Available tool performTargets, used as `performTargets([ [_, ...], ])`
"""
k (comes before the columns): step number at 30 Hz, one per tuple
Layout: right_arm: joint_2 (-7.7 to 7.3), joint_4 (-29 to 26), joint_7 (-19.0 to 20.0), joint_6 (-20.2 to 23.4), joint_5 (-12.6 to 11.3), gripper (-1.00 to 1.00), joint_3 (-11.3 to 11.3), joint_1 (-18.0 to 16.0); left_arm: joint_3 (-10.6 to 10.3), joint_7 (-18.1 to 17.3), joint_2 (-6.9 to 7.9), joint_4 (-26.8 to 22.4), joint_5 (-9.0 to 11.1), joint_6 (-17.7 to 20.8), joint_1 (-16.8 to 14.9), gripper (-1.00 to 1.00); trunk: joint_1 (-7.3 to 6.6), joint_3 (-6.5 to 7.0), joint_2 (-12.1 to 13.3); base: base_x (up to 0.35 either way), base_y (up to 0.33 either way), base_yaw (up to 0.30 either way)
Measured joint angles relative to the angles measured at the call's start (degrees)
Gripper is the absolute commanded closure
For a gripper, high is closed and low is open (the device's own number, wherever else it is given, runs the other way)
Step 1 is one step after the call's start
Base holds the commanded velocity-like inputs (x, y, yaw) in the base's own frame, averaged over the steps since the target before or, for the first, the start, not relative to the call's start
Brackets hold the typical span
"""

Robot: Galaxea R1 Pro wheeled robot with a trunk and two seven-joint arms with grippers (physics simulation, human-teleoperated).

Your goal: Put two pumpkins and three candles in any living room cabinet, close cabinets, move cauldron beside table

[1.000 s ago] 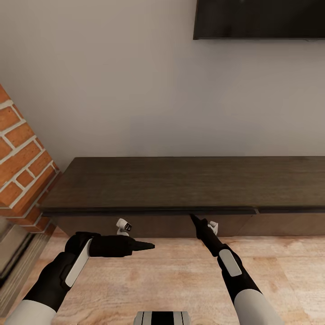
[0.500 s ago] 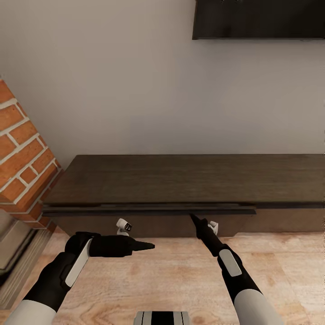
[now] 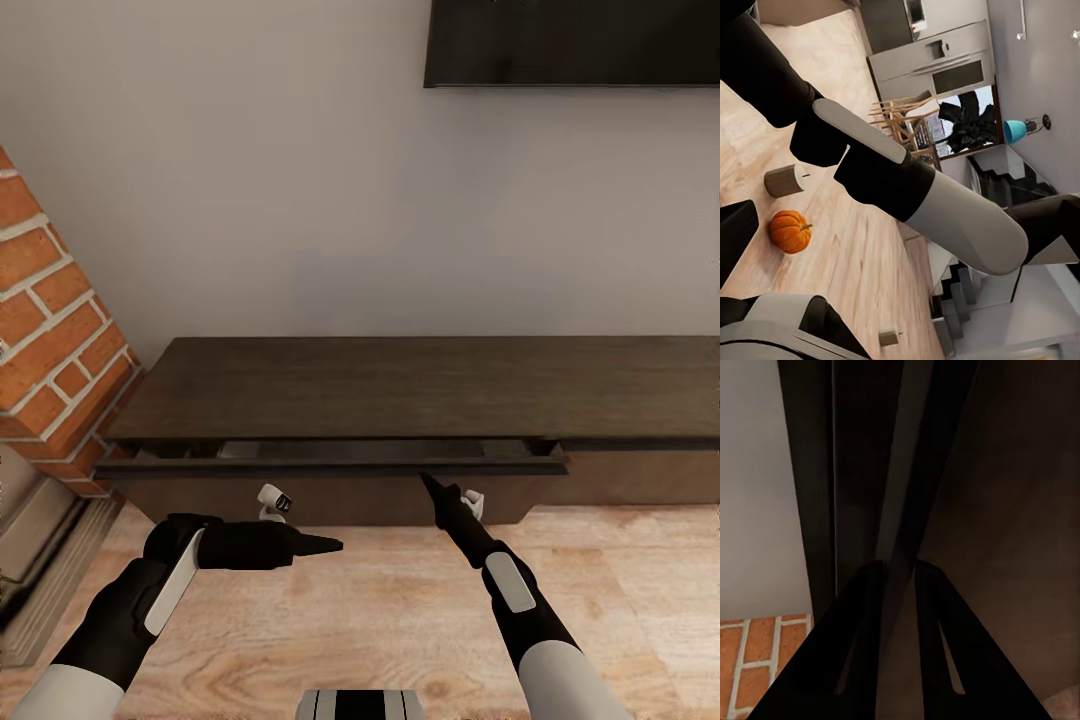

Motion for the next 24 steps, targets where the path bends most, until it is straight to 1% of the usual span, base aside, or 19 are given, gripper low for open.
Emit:
performTargets([
  [24,-0.07,0.04,0.09,0.0,-0.03,1.0,-0.01,0.0,0.0,0.0,0.0,0.0,0.03,0.0,0.0,-1.0,-0.01,0.0,0.0,-0.072,0.0,0.0],
])
